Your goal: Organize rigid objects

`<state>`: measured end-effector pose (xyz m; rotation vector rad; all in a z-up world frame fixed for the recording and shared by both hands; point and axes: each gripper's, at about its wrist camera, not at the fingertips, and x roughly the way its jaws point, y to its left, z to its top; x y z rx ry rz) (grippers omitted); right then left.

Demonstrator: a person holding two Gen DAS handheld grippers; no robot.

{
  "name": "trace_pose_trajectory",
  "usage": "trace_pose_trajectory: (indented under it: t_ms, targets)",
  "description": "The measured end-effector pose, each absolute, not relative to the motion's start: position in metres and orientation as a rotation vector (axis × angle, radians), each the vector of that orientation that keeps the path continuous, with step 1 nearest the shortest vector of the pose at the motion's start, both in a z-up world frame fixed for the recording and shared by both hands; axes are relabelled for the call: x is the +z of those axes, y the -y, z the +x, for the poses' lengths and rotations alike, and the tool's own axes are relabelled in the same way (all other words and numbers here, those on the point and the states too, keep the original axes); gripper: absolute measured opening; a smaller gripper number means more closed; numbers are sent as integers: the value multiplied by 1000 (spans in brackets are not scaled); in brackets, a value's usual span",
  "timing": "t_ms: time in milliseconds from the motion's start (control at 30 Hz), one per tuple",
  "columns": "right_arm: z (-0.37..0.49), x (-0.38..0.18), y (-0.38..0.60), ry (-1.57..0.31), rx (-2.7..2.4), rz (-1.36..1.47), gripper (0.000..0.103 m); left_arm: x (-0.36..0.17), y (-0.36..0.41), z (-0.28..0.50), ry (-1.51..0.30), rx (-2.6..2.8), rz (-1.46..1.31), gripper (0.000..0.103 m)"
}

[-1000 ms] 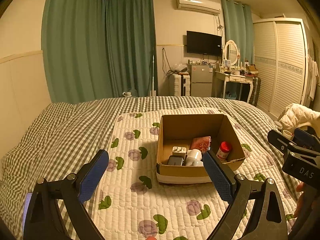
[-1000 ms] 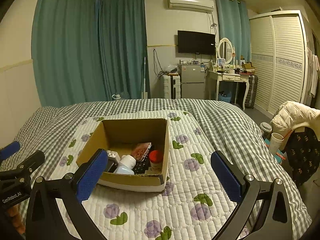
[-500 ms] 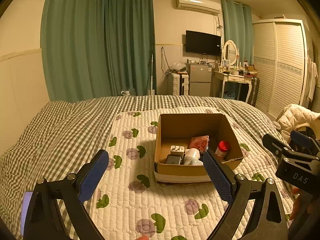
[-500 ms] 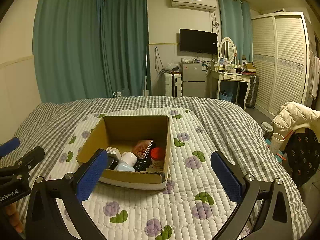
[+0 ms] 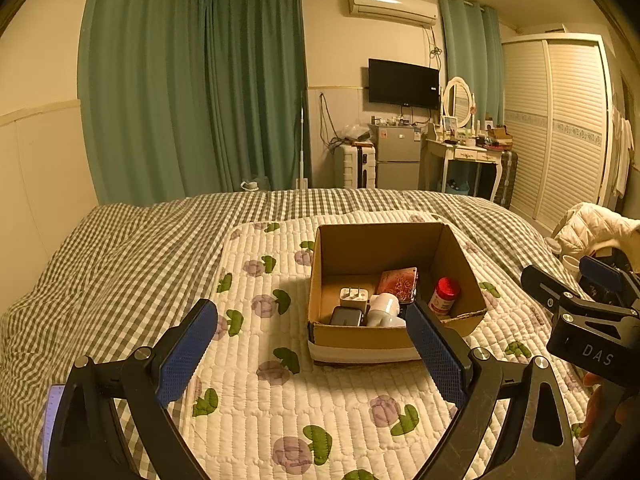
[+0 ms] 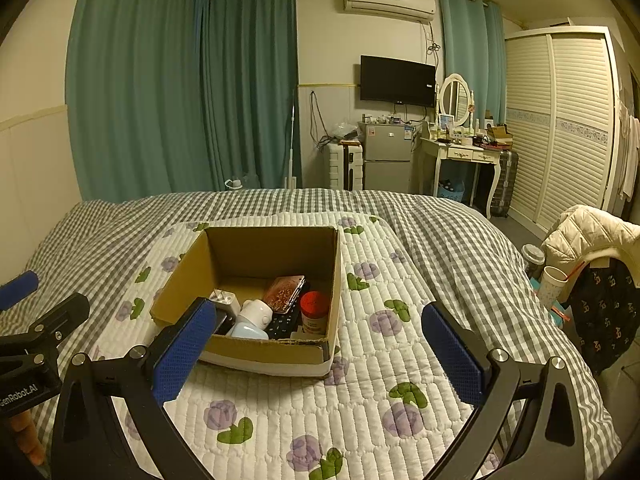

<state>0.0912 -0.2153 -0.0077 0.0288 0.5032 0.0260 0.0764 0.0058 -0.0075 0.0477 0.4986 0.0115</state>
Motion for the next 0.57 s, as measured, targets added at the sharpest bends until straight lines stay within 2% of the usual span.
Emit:
trace_pose_trajectory:
  t_ms: [567]
  targets:
    - [91, -11, 215, -514, 27, 32, 103, -8, -7, 76, -490, 19, 58, 97]
